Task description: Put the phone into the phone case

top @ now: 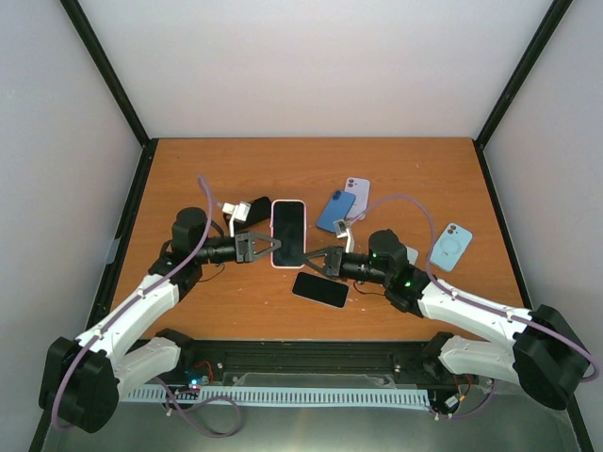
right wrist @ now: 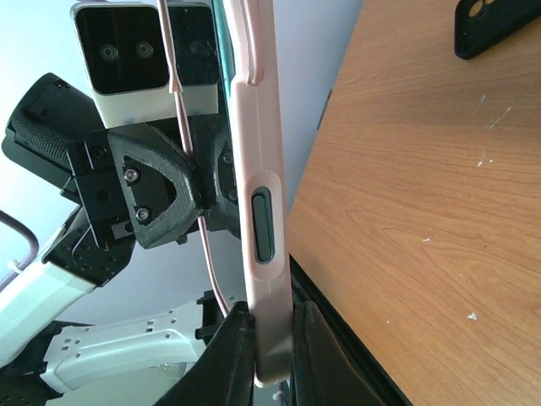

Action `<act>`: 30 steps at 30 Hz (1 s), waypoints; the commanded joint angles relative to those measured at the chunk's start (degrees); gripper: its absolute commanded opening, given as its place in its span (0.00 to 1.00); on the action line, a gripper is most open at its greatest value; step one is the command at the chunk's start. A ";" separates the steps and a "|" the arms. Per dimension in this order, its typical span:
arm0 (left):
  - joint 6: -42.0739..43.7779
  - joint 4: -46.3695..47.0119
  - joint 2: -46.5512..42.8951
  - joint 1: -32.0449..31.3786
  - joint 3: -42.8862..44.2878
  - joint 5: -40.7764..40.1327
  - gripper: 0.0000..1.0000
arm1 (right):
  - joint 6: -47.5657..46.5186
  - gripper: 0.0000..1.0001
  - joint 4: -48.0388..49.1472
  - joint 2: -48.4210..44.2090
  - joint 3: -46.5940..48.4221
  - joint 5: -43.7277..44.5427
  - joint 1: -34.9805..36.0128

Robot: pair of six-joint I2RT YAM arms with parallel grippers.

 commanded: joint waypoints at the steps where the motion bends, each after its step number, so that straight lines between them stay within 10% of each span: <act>1: 4.13 0.83 1.30 0.26 1.58 -0.99 0.00 | 1.04 0.09 2.95 -0.57 0.96 1.13 0.19; 11: 0.99 8.32 2.28 0.21 0.35 11.68 0.00 | -8.41 0.60 -8.52 -4.74 4.70 7.91 0.12; 24: 4.17 5.64 2.59 0.21 0.09 20.99 0.00 | -12.08 0.57 -10.64 -3.07 12.19 5.06 -3.18; 30: 7.22 0.16 3.44 0.23 1.29 18.00 0.00 | -13.30 0.35 -10.94 -2.51 13.99 5.95 -3.31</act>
